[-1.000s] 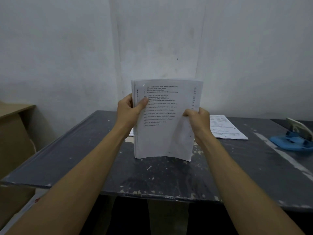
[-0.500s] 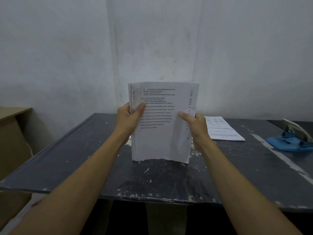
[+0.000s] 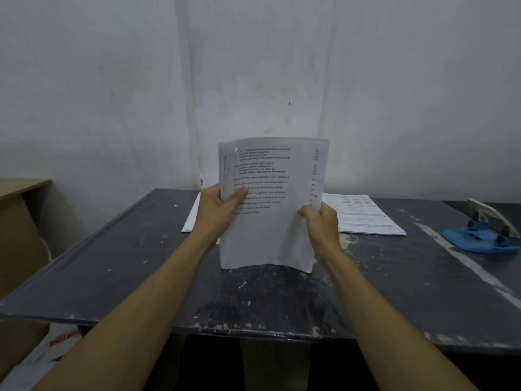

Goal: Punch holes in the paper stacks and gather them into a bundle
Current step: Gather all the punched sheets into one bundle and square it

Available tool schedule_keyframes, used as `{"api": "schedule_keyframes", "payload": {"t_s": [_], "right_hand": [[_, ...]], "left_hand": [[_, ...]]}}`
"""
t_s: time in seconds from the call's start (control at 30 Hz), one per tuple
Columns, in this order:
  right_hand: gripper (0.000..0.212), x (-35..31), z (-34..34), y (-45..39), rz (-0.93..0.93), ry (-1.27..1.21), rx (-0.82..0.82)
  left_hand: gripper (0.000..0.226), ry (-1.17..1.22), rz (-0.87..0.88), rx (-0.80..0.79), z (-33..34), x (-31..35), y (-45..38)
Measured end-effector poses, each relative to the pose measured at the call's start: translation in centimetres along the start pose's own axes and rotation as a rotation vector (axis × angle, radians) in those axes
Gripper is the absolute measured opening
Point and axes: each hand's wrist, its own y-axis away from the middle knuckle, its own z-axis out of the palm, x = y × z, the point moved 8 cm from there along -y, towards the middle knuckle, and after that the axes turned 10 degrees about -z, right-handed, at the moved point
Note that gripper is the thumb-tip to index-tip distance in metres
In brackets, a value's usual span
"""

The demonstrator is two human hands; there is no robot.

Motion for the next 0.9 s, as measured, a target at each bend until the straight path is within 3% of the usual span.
{"api": "schedule_keyframes", "payload": {"t_s": [0.27,0.57,0.7,0.8,0.83,0.9], "right_hand": [[0.028,-2.1,-0.5,-1.5,-0.055,0.052,0.029],[0.040,-2.8,-0.5,-2.3,-0.042,0.014,0.084],[0.072,-6.6,-1.5,-3.6,-0.294,0.027,0.082],[0.100,-10.2,-1.2,-4.1,-0.534,0.177,0.046],[0.102,-11.3,-0.9,-4.2,-0.602,0.262,0.025],[0.086,-12.9,-0.2,-4.0,-0.704,0.432,-0.027]], "left_hand": [[0.043,0.034,-0.022,-0.069,-0.3,1.5,0.0],[0.048,0.021,-0.022,-0.096,-0.6,2.7,-0.4],[0.041,0.027,0.040,-0.095,-0.8,5.2,-1.2],[0.029,0.032,0.061,-0.127,-0.4,6.8,-1.8],[0.028,0.034,0.062,-0.135,-0.2,7.0,-1.8],[0.025,0.048,0.062,-0.141,0.0,7.2,-1.8]]}}
